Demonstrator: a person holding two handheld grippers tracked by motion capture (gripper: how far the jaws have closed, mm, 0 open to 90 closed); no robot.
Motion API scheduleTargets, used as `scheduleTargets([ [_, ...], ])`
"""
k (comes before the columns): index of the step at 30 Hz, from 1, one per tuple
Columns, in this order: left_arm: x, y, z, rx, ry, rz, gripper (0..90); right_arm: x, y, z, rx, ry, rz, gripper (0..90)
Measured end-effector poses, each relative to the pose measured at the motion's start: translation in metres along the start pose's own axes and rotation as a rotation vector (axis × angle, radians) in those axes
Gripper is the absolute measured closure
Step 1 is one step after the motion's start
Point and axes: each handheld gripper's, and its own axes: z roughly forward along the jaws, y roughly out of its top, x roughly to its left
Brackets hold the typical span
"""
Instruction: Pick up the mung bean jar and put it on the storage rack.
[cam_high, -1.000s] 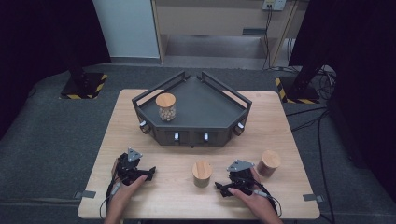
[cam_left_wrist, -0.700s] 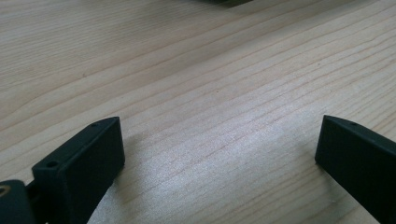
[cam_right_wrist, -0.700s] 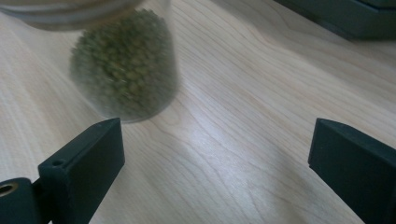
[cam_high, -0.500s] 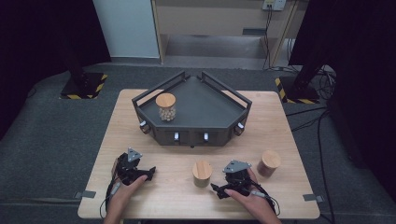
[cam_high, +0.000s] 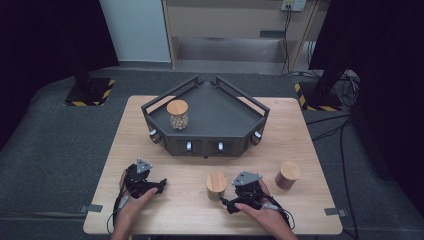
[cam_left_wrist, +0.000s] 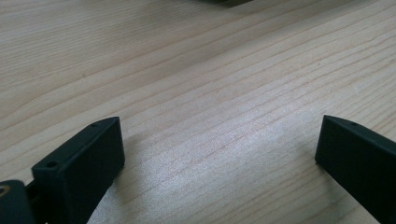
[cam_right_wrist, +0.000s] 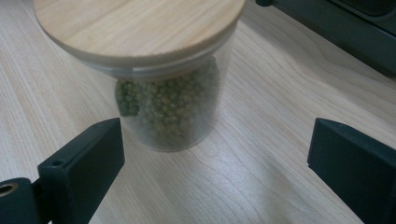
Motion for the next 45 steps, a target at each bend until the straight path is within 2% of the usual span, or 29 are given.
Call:
scheduleTargets([
  [14,0.0,0.0,0.0,0.0,0.0,0.0,0.0,0.003,0.008,0.008,0.003,0.021,-0.019,4.5],
  [21,0.0,0.0,0.0,0.0,0.0,0.0,0.0,0.003,0.01,0.013,-0.007,0.044,0.003,5.8],
  [32,0.0,0.0,0.0,0.0,0.0,0.0,0.0,0.001,0.012,0.022,-0.04,0.076,0.036,14.2],
  [38,0.0,0.0,0.0,0.0,0.0,0.0,0.0,0.002,0.013,0.022,-0.049,0.089,0.05,23.1],
  [42,0.0,0.0,0.0,0.0,0.0,0.0,0.0,0.012,0.016,0.019,-0.051,0.049,0.016,25.0],
  [45,0.0,0.0,0.0,0.0,0.0,0.0,0.0,0.011,0.017,0.015,-0.064,0.053,0.035,25.4],
])
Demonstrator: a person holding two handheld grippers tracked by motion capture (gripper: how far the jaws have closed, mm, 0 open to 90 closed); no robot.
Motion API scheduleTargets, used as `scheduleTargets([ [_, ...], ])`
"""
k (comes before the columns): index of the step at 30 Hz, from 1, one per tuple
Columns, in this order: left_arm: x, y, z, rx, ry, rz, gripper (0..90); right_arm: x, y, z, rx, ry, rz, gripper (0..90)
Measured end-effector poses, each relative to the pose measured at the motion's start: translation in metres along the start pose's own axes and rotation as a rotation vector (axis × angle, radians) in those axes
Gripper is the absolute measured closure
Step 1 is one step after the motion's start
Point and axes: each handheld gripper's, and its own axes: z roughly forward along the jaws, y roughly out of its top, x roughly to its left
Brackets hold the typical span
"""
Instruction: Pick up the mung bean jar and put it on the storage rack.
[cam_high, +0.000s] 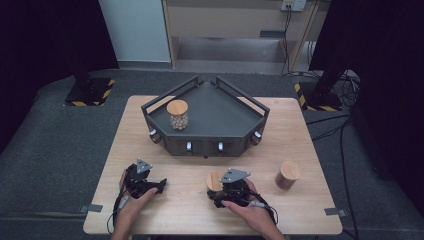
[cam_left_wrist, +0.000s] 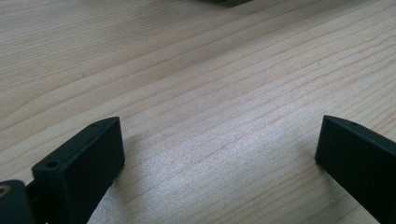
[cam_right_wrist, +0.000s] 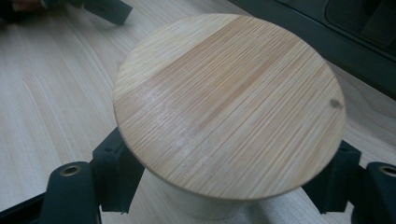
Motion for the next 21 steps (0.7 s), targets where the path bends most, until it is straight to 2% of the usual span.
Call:
scheduleTargets([
  [5,0.0,0.0,0.0,0.0,0.0,0.0,0.0,0.005,0.005,-0.005,-0.002,-0.024,-0.023,25.4],
  [11,0.0,0.0,0.0,0.0,0.0,0.0,0.0,0.009,0.012,-0.008,0.002,-0.027,-0.05,25.4],
  [21,0.0,0.0,0.0,0.0,0.0,0.0,0.0,0.009,0.02,-0.016,-0.015,-0.027,-0.048,25.4],
])
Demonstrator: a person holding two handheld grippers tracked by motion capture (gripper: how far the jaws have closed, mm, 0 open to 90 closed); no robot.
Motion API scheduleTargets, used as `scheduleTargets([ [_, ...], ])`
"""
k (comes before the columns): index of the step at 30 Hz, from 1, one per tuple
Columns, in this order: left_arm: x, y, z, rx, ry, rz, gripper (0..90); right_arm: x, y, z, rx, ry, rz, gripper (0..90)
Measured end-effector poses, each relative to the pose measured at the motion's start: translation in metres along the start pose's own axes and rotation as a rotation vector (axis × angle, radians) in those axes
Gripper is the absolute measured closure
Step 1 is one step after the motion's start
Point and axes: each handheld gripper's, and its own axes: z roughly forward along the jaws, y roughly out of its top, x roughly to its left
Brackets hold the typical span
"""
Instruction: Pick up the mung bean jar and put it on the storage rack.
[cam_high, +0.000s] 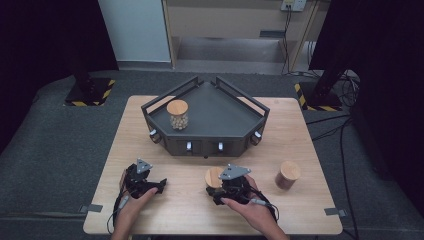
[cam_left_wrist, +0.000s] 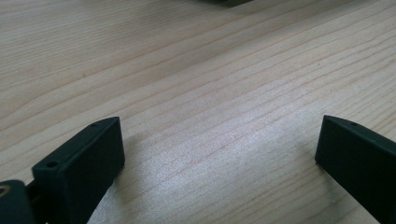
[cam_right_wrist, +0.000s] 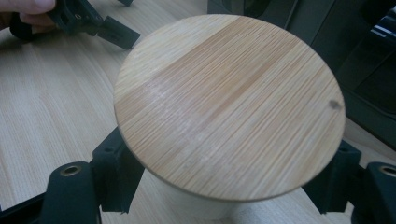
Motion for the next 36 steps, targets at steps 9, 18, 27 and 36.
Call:
scheduleTargets([
  [9,0.0,0.0,0.0,0.0,0.0,0.0,0.0,-0.004,0.008,-0.004,0.01,-0.006,0.007,25.4],
  [18,0.0,0.0,0.0,0.0,0.0,0.0,0.0,-0.006,0.014,-0.013,-0.003,-0.025,0.004,25.4],
  [27,0.0,0.0,0.0,0.001,0.001,0.0,0.0,-0.01,0.02,-0.019,-0.006,-0.029,0.002,25.4],
  [36,0.0,0.0,0.0,0.001,0.002,0.0,0.0,-0.011,0.025,-0.021,-0.009,-0.04,0.002,25.5],
])
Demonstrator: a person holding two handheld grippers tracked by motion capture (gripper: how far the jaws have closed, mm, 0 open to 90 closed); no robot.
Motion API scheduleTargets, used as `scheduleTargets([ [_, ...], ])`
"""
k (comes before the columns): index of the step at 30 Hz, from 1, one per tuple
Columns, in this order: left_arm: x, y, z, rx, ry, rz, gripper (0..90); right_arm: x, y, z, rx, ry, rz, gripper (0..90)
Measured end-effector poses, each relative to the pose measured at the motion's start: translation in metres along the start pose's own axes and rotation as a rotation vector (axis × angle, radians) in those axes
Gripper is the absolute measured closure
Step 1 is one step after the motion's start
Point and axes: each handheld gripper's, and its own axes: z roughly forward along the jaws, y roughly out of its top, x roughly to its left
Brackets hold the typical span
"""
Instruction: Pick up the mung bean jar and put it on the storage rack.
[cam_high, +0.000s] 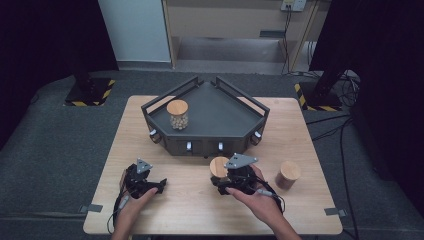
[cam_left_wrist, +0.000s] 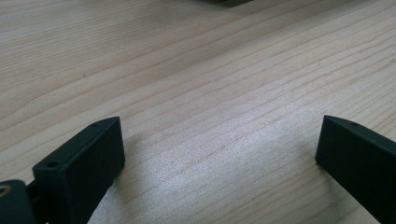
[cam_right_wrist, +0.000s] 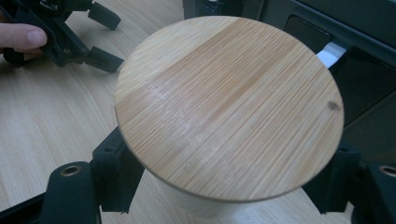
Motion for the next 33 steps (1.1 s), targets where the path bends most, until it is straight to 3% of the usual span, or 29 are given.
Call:
scheduleTargets([
  [33,-0.001,0.0,0.0,0.0,0.004,0.0,0.0,-0.001,0.03,-0.009,-0.019,-0.016,-0.037,25.4],
])
